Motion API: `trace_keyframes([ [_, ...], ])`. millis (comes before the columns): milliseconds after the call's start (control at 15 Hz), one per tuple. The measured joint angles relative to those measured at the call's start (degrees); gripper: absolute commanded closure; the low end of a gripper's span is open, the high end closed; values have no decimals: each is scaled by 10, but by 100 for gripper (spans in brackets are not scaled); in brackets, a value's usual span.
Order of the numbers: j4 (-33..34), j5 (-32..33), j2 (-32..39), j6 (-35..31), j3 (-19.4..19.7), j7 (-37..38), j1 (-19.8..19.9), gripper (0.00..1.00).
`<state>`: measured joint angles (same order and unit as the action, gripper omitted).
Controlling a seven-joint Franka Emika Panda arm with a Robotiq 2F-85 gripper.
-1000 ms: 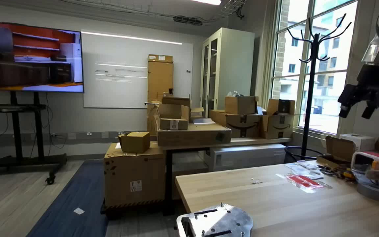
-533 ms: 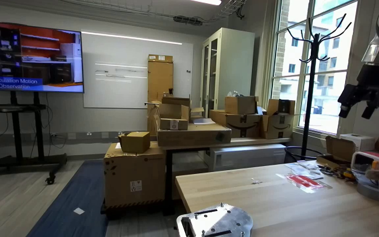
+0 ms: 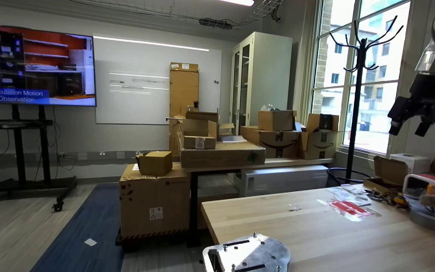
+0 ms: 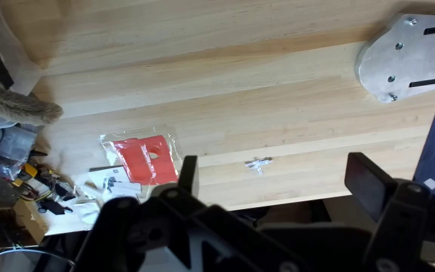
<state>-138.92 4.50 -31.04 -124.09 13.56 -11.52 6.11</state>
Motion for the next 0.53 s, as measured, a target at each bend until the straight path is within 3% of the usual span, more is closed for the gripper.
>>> trace_keyframes([
  [533, -12, 0, 5, 0, -4, -2, 0, 0],
])
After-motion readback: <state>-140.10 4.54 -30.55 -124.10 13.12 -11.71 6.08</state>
